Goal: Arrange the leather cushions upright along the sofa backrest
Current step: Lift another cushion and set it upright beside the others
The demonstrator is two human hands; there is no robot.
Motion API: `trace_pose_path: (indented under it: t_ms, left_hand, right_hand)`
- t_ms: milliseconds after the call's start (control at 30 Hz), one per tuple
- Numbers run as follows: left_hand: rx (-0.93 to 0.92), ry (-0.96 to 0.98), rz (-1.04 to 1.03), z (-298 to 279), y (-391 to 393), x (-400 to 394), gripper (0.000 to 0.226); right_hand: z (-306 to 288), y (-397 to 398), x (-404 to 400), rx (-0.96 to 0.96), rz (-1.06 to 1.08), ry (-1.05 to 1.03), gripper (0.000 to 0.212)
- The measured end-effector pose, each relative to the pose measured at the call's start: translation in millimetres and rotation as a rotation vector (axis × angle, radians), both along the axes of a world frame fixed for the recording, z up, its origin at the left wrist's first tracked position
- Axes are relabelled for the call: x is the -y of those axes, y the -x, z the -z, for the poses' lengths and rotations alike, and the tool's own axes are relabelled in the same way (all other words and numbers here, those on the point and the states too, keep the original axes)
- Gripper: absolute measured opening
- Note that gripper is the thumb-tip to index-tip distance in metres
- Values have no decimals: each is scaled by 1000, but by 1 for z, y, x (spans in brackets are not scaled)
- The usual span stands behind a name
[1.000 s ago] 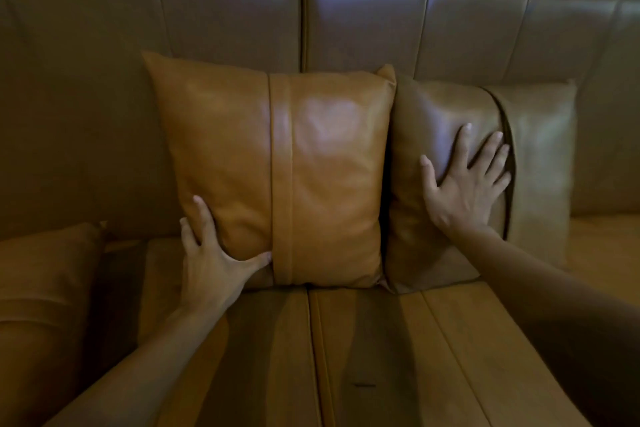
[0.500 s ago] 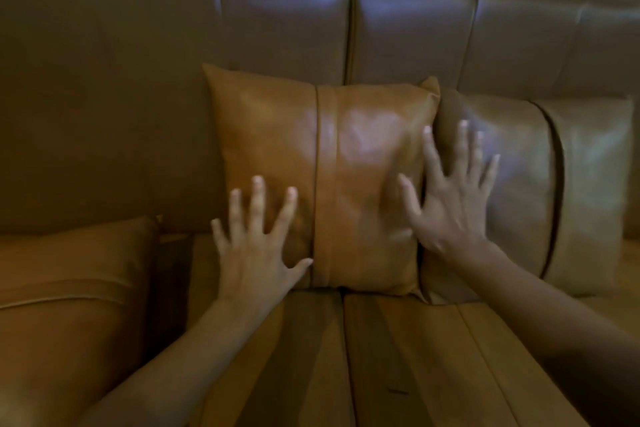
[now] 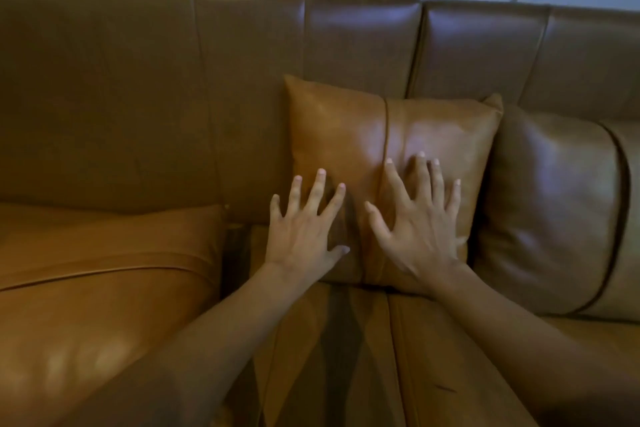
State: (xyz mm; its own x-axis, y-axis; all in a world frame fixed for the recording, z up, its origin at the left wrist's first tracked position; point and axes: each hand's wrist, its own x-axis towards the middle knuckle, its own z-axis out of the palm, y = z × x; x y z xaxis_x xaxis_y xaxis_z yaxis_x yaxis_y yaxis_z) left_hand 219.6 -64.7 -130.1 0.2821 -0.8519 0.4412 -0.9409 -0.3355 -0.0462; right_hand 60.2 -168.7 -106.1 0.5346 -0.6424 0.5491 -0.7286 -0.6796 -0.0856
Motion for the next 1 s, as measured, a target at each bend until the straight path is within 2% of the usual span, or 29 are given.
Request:
trace_pose_path:
  t_ms: [233, 600, 833, 900, 1000]
  left_hand:
    - [-4, -37, -111, -11, -62, -71, 100]
    - [34, -83, -389, -13, -176, -252, 94]
    - [-20, -117, -486, -3, -203, -313, 91]
    - [-86, -100, -521, 0, -205, -316, 89]
    - [-329, -78, -621, 2, -210, -316, 87]
  right_hand:
    - [8, -69, -74, -74, -148, -47, 76]
    - [27, -206, -209, -136, -333, -88, 76]
    - [37, -242, -254, -174, -394, -106, 79]
    - [40, -244, -255, -184, -385, -162, 82]
    - [44, -247, -251, -151, -335, -345, 83]
